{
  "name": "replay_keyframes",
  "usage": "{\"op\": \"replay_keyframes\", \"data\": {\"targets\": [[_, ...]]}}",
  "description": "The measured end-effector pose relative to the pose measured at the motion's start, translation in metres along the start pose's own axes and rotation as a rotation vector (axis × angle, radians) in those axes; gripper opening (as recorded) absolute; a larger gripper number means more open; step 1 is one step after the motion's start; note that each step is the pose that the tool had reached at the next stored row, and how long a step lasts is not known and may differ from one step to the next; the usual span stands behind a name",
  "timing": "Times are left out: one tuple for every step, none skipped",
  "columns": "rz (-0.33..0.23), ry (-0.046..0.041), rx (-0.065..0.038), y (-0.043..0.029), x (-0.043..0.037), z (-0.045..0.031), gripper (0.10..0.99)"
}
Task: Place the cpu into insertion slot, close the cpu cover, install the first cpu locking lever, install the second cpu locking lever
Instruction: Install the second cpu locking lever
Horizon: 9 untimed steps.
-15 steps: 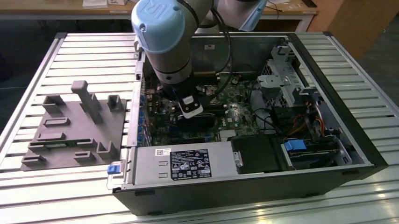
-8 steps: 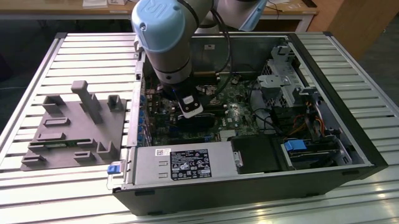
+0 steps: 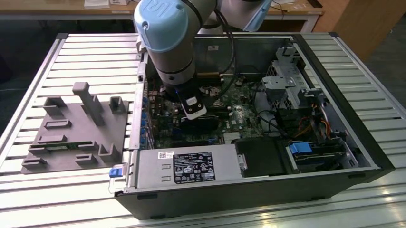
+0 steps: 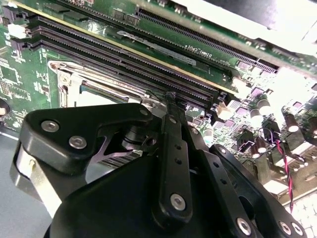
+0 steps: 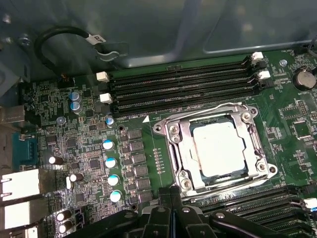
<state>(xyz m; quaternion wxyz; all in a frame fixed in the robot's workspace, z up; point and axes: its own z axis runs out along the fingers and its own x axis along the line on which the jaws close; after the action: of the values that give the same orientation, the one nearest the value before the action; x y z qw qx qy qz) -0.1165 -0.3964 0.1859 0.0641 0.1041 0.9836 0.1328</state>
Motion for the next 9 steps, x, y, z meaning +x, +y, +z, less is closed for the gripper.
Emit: {"op": "replay_keyframes", "data": {"targets": [[0.0,0.0,0.0,0.0,0.0,0.0,0.102],[0.0,0.0001,0.0,0.0001,0.0,-0.0001,0.102],[0.0,0.0002,0.001,0.0002,0.0,-0.0004,0.102],[0.0,0.0002,0.001,0.0003,-0.0001,-0.0007,0.102],[0.0,0.0,0.001,0.0003,-0.0001,-0.0009,0.102],[0.0,0.0001,0.001,0.0003,-0.0001,-0.0009,0.102],[0.0,0.0003,0.001,0.0004,-0.0004,-0.001,0.102],[0.0,0.0004,0.002,0.0006,-0.0009,-0.001,0.102],[0.0,0.0005,0.002,0.0008,-0.0015,-0.001,0.102]]}}
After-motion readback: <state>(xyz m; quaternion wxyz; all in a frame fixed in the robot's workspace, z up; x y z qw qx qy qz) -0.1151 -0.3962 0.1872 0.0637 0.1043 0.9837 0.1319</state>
